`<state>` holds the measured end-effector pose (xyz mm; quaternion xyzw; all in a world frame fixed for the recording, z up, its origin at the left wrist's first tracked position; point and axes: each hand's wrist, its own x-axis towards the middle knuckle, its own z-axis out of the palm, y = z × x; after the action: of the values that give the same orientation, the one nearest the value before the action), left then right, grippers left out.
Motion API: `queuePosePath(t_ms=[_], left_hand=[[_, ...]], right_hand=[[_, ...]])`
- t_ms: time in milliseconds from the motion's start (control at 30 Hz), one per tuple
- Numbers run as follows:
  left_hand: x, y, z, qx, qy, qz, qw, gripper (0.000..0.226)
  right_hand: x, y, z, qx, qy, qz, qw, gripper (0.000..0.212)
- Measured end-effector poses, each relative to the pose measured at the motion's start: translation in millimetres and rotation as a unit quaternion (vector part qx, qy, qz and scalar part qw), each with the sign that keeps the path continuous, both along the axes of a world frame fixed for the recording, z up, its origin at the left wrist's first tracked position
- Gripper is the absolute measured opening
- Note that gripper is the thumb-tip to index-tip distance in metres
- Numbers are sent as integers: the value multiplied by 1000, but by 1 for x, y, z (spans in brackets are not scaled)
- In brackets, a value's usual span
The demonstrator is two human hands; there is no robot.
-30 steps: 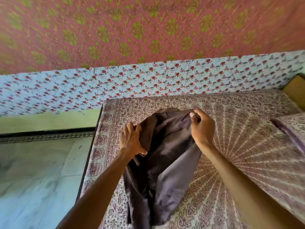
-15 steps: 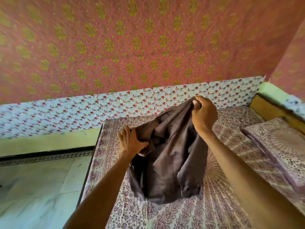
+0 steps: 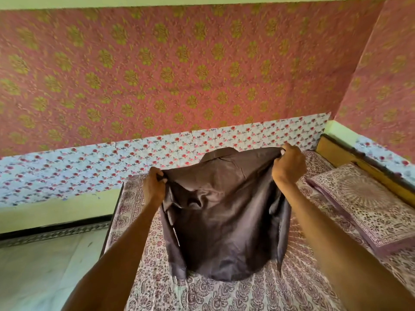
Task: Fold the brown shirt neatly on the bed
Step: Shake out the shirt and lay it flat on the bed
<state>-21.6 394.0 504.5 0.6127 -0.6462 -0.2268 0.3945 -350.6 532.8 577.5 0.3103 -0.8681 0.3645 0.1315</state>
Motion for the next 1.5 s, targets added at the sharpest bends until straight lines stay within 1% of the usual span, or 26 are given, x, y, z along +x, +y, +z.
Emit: queuePosePath(t_ms=[100,200,267,333,367,433,500,567,633,667,733,767,833,933,1000,1033,1133,1200,1267,1367,1433,1500], left_hand=[[-5,2,5,1,57,0,998,29],[-11,2,6,-21,37,1,999,19],[-17,5,6,-28,58,24,998,27],[-24,10,6,-54,107,76,990,34],[-27,11,3,-69,123,96,985,35],[-36,18,1,-71,117,109,985,33],[-42,22,-4,-55,105,63,991,30],[-42,22,-13,-24,90,-18,996,25],[-35,22,-18,4,63,-120,991,12],[-31,21,-17,13,32,-168,985,3],[-25,16,-18,16,-50,-235,970,16],[-24,12,-19,13,-74,-243,967,21],[-26,5,-20,-5,-89,-228,970,18],[-35,-8,-23,-70,-71,-156,983,10],[-44,-15,-24,-109,-68,-120,984,6],[-50,-17,-25,-111,-61,-113,985,6],[-66,-20,-27,-60,-20,-107,992,19],[-75,-18,-26,-39,-25,-122,991,28],[-81,-12,-23,-44,-60,-132,988,28],[-88,4,-19,-80,-96,-151,981,30],[-92,21,-13,-79,-73,-145,983,36],[-96,40,-9,-64,-60,-120,989,34]], right_hand=[[-13,5,-7,17,-9,-8,1000,31],[-26,9,-20,17,-39,-12,999,28],[-36,13,-28,7,-95,-2,995,27],[-45,19,-35,5,-126,9,992,25],[-47,24,-38,0,-123,-2,992,26],[-48,30,-42,-24,-84,-42,995,32],[-50,34,-48,-31,-58,-66,996,36],[-58,37,-56,14,-73,-73,995,33],[-69,40,-63,53,-87,-81,991,26],[-74,42,-66,66,-90,-85,990,25],[-82,41,-69,91,-89,-93,987,28],[-84,39,-71,102,-87,-95,986,30],[-86,35,-74,122,-80,-96,985,27],[-86,27,-82,141,-67,-99,983,24],[-84,25,-89,146,-55,-96,983,25],[-83,24,-92,148,-52,-92,983,25],[-82,26,-96,142,-49,-78,986,25],[-85,30,-97,129,-50,-70,988,28],[-92,36,-99,127,-50,-70,988,30],[-108,50,-98,122,-53,-61,989,29],[-118,60,-94,129,-61,-63,988,26],[-126,69,-91,126,-70,-62,988,24]])
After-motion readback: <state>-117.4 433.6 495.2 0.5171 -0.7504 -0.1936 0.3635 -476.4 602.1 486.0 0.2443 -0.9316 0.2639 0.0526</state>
